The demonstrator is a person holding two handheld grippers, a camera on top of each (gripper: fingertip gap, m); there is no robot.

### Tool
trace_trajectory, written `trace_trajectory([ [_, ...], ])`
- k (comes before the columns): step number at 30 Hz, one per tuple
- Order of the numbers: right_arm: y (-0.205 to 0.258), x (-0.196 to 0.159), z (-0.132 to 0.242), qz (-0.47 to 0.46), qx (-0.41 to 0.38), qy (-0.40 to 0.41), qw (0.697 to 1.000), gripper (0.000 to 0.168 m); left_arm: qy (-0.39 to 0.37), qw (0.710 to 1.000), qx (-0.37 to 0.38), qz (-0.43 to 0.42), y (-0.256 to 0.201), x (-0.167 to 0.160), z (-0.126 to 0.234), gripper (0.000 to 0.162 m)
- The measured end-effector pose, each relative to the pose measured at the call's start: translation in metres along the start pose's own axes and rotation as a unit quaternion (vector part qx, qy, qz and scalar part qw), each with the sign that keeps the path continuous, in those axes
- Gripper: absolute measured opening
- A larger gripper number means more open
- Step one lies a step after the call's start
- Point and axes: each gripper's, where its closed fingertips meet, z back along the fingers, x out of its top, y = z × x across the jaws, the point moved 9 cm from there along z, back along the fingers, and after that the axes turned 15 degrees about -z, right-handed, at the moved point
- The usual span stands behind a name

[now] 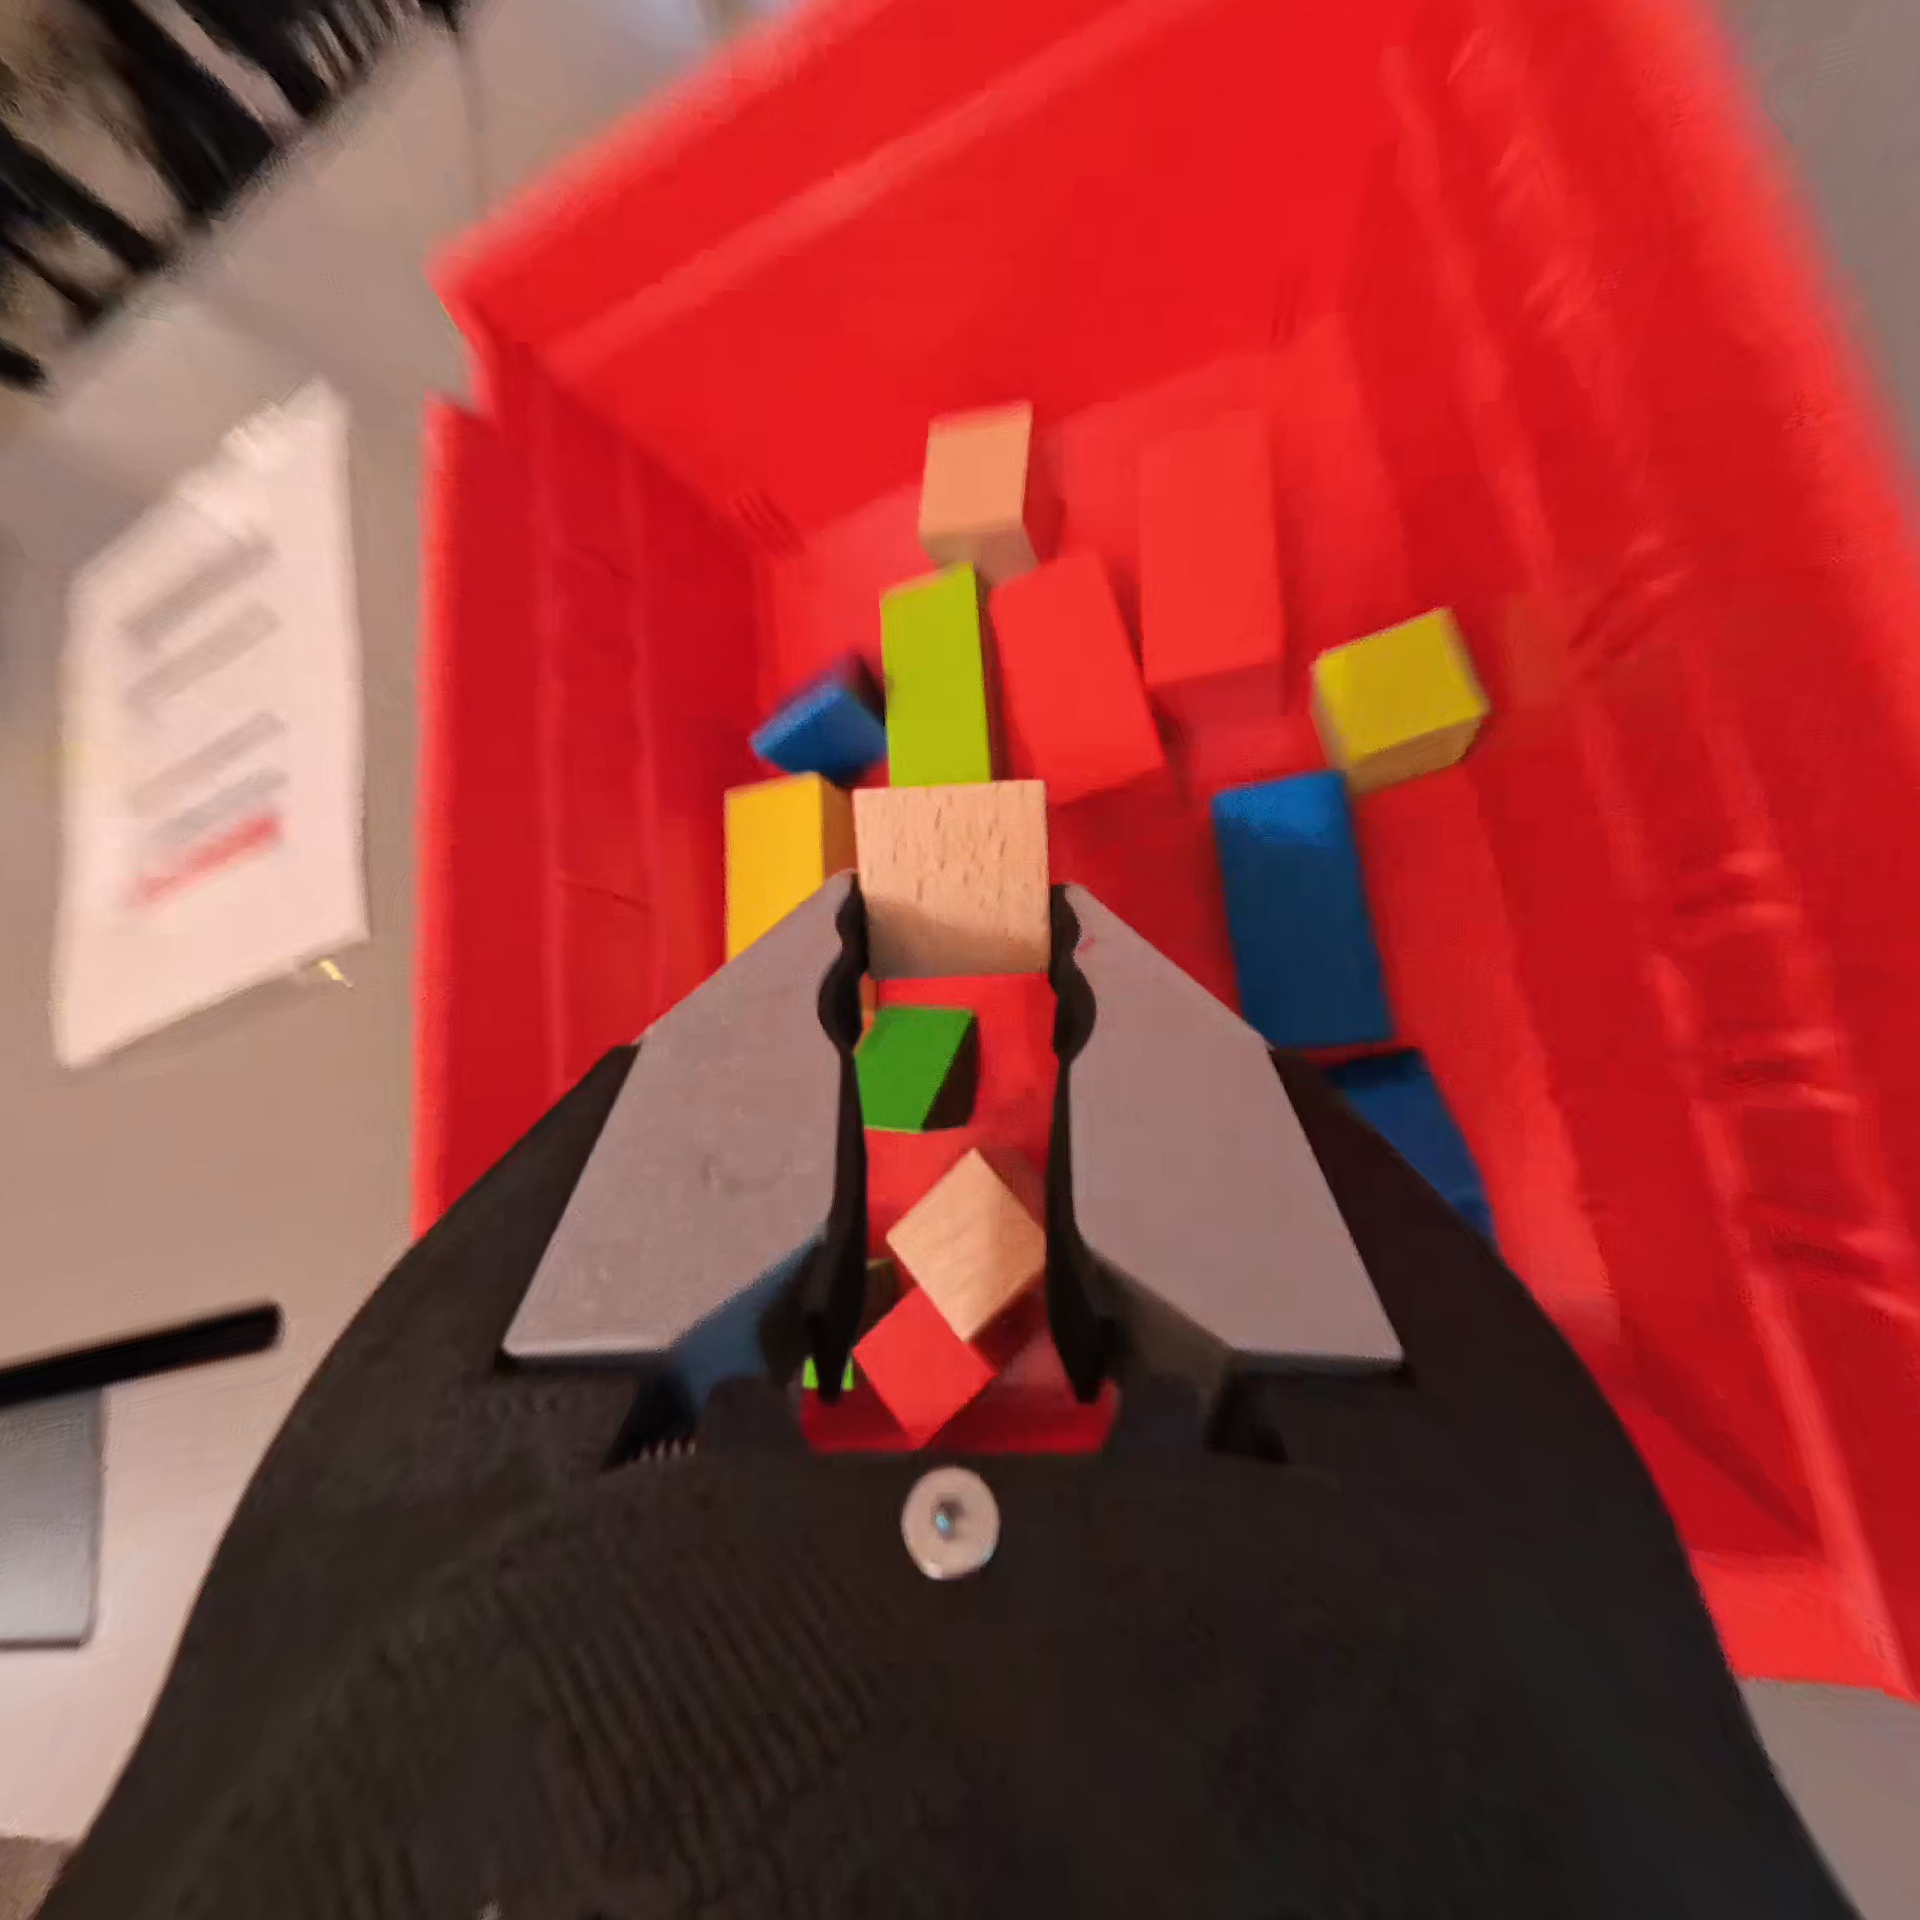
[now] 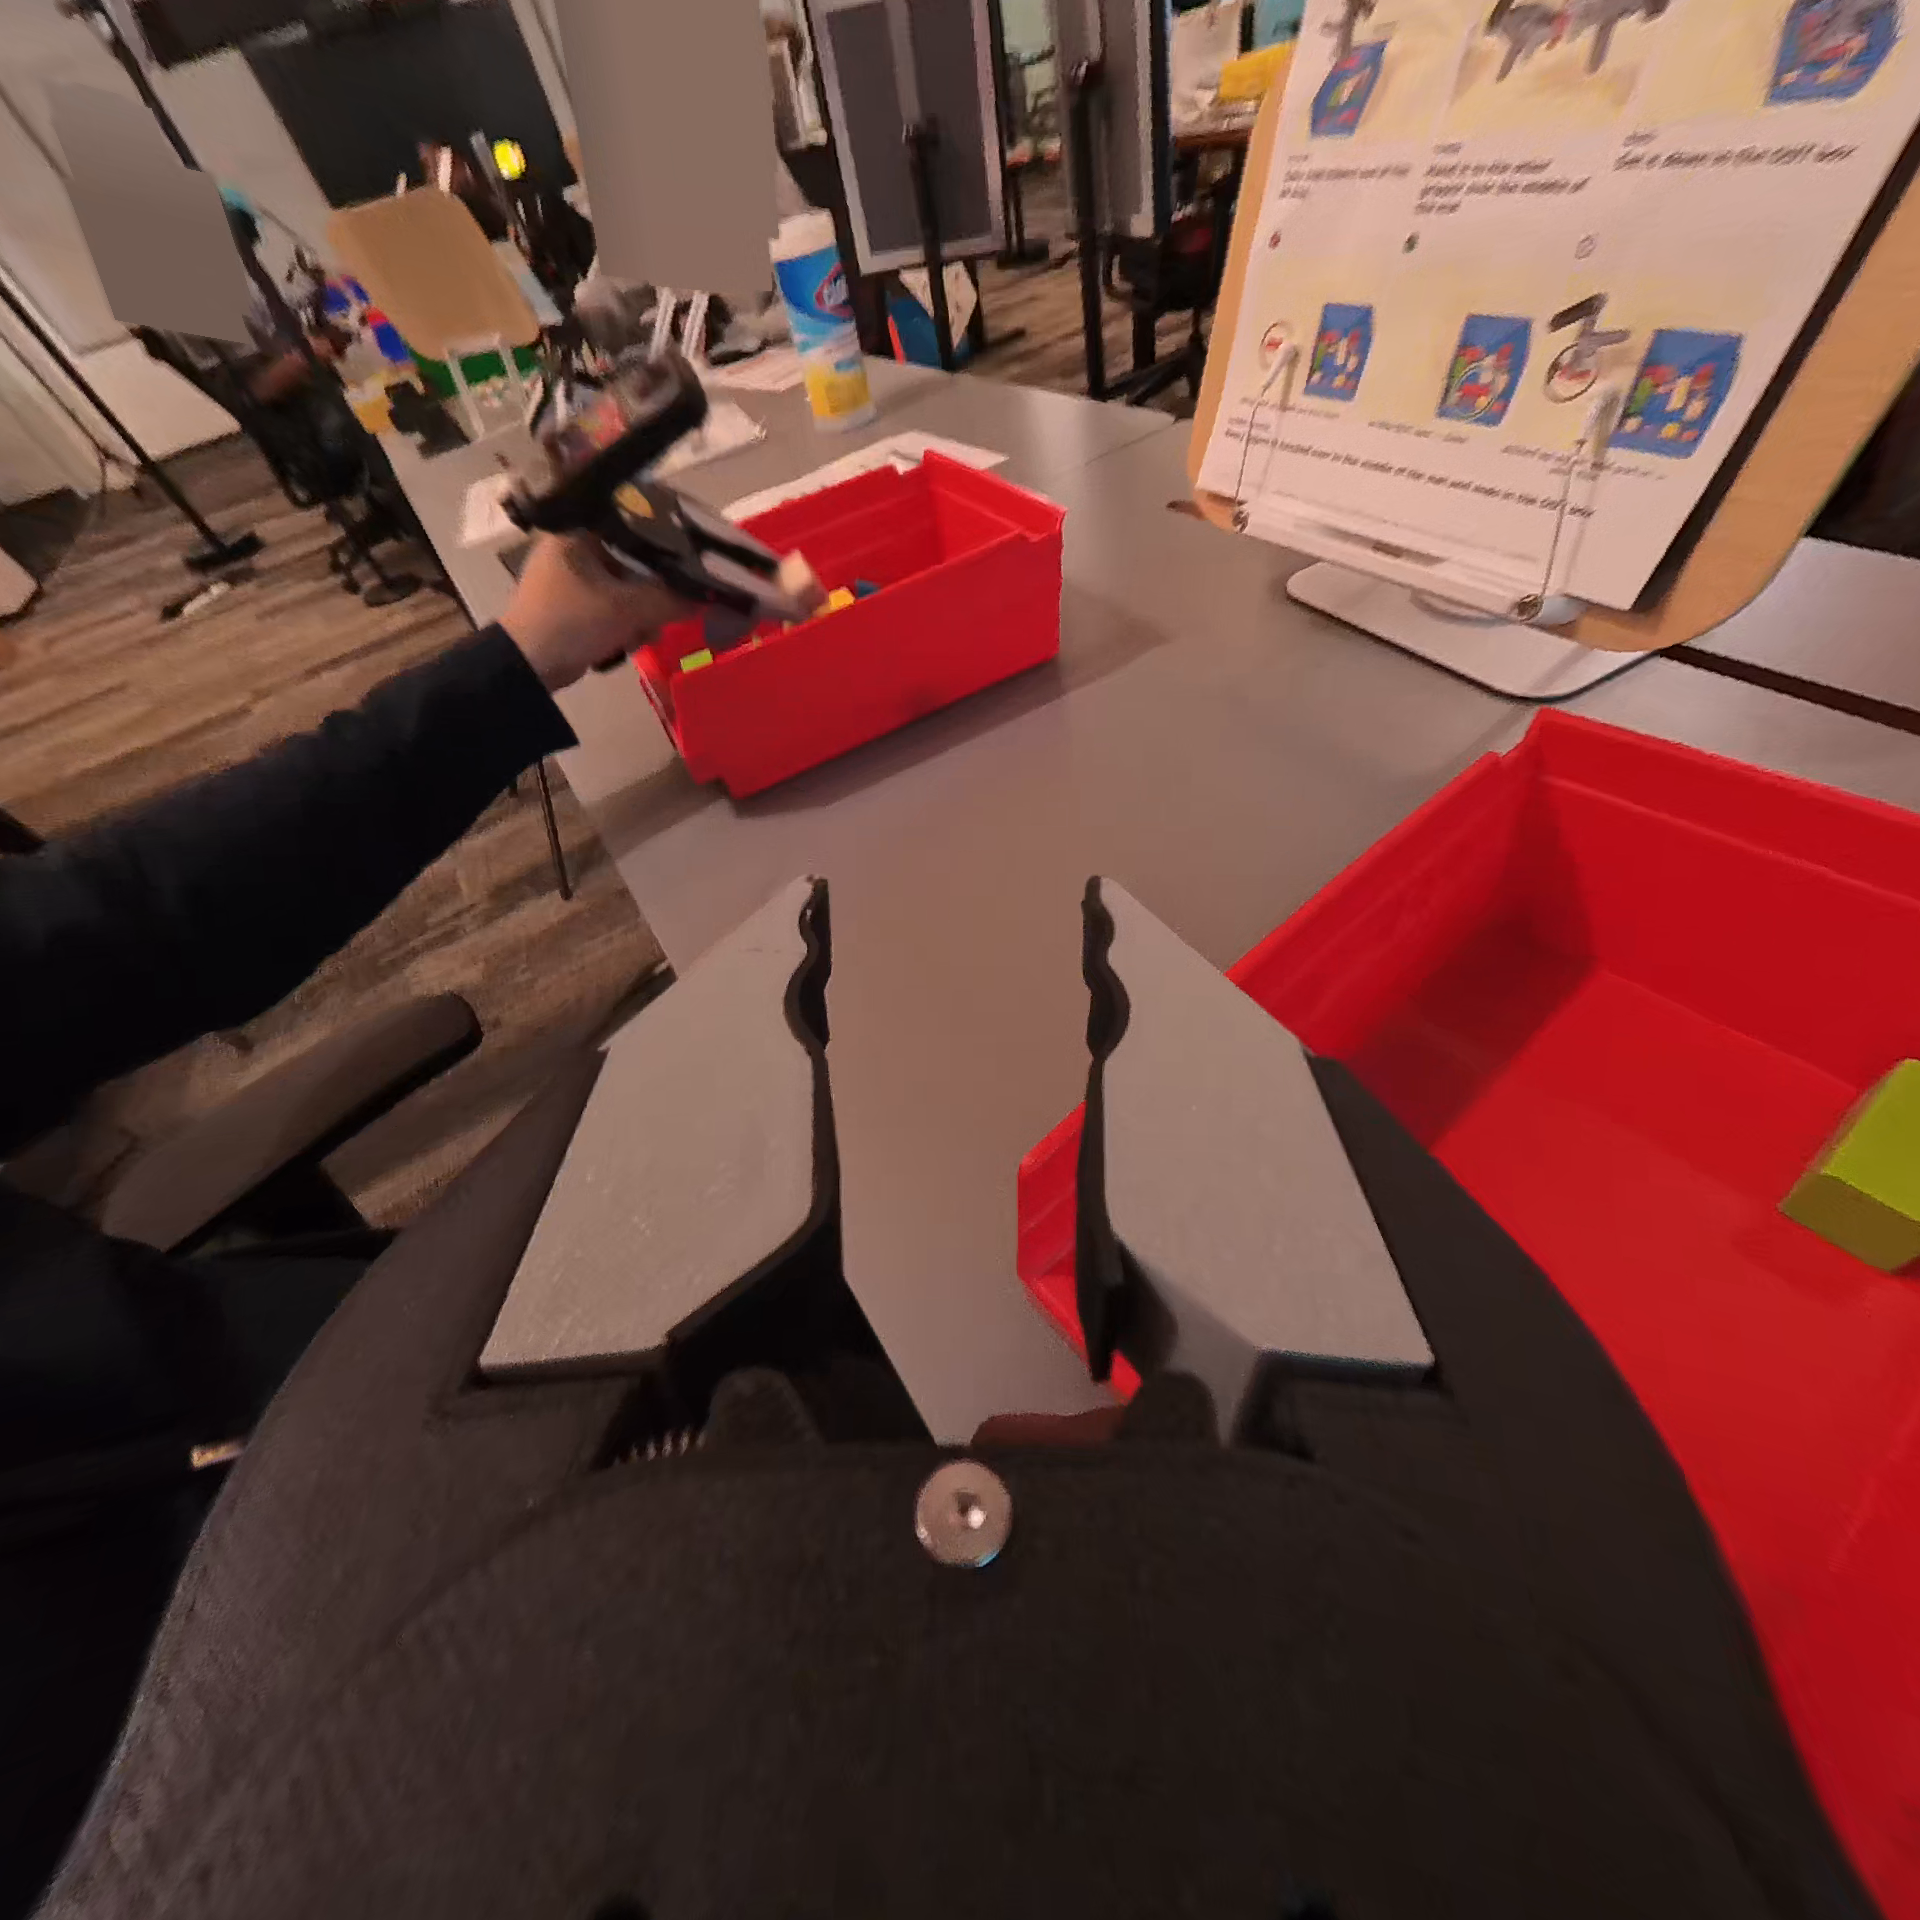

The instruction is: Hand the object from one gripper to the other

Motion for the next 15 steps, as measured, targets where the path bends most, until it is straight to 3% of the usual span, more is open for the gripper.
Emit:
trace_trajectory([
  [3,0.009,-0.002,-0.012,0.011,-0.001,0.015,1.000,0.050,-0.139,0.987,0.051,-0.061,-0.024,0.027,0.056,0.032],
  [6,0.033,-0.005,-0.032,0.016,0.046,0.027,0.998,0.052,-0.247,0.944,0.102,-0.194,-0.076,0.054,0.113,0.032],
  [8,0.053,-0.010,-0.050,0.032,0.079,0.036,0.996,0.053,-0.273,0.917,0.114,-0.269,-0.114,0.065,0.139,0.032],
  [15,0.097,-0.031,-0.109,0.044,0.114,0.053,0.991,0.060,-0.368,0.848,0.084,-0.373,-0.216,0.082,0.192,0.032],
])
